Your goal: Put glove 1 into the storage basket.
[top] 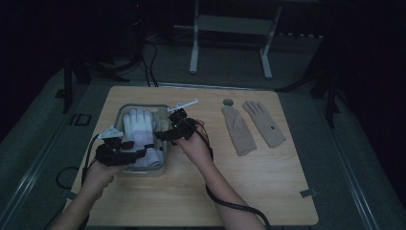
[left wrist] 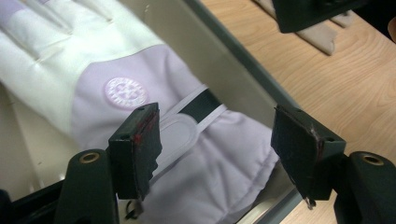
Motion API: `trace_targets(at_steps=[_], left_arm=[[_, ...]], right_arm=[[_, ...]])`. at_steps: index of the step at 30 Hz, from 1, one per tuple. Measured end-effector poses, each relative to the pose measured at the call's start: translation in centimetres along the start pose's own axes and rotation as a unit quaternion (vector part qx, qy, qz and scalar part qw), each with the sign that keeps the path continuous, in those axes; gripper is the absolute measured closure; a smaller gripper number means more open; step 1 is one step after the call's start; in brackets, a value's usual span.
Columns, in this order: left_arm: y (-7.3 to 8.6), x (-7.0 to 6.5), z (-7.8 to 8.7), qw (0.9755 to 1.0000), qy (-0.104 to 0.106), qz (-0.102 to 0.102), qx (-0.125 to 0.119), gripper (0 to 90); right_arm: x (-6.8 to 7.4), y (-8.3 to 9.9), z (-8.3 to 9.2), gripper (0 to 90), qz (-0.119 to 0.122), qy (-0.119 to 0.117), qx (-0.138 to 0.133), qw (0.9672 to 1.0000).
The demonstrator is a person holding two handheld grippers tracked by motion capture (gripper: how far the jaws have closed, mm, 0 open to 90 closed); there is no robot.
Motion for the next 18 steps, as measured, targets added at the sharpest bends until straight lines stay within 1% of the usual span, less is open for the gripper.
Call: trace_targets(at_steps=[1,4,5,6,7,8,10,12,14,15,16,17,18], left_arm=[[-0.1,-0.2,0.0,1.0000,0.004,-0.002,0.000,33.4],[-0.2,-0.9,-0.2,0.9998,0.015,-0.004,-0.008,32.6],[-0.2,-1.2,-0.3,0.9996,0.025,-0.007,-0.011,28.9],[-0.3,-1.5,-0.3,0.9994,0.028,-0.009,-0.017,26.4],[-0.3,-1.5,-0.3,0.9994,0.028,-0.009,-0.017,25.8],[-0.4,-2.0,-0.4,0.9992,0.029,-0.010,-0.027,24.2],[-0.5,-2.6,-0.6,0.9989,0.030,-0.014,-0.035,21.8],[-0.6,-3.2,-0.8,0.9986,0.027,-0.025,-0.038,16.8],[-0.6,-3.8,-1.1,0.9980,0.023,-0.036,-0.046,14.7],[-0.6,-4.0,-1.2,0.9977,0.022,-0.039,-0.051,14.3],[-0.6,-4.0,-1.2,0.9977,0.022,-0.039,-0.051,14.4],[-0.7,-4.6,-1.4,0.9970,0.032,-0.041,-0.057,14.3],[-0.7,-4.9,-1.4,0.9966,0.034,-0.045,-0.061,14.3]], right_arm=[[-0.3,0.2,0.3,16.3,0.003,0.004,0.004,1.0000],[-1.0,0.9,1.1,14.7,0.005,0.007,-0.001,1.0000],[-1.2,1.1,1.4,14.7,0.006,0.009,0.000,0.9999],[-1.4,1.4,1.6,14.7,0.010,0.011,0.000,0.9999],[-1.6,1.6,1.9,14.7,0.011,0.013,-0.002,0.9998],[-1.9,1.9,2.2,14.7,0.011,0.015,-0.003,0.9998],[-2.3,2.5,2.8,14.7,0.008,0.015,-0.007,0.9998],[-2.8,3.0,3.4,14.7,0.007,0.017,-0.011,0.9998],[-3.3,3.6,4.0,14.7,0.010,0.020,-0.010,0.9997],[-3.5,3.9,4.2,14.8,0.009,0.022,-0.009,0.9997],[-3.8,4.2,4.5,14.8,0.012,0.023,-0.009,0.9996],[-3.9,4.4,4.8,14.8,0.014,0.026,-0.010,0.9995],[-4.1,4.7,5.1,14.8,0.015,0.027,-0.012,0.9994]])
Point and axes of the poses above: each handheld gripper's, and its own axes: z roughly backward along the jaws, y roughly out of its underside, x roughly to its left, the point moved 5 cm from there along -z, roughly forward along the jaws, and after that the axes turned 1 degree about -z, right-handed, at the moved point
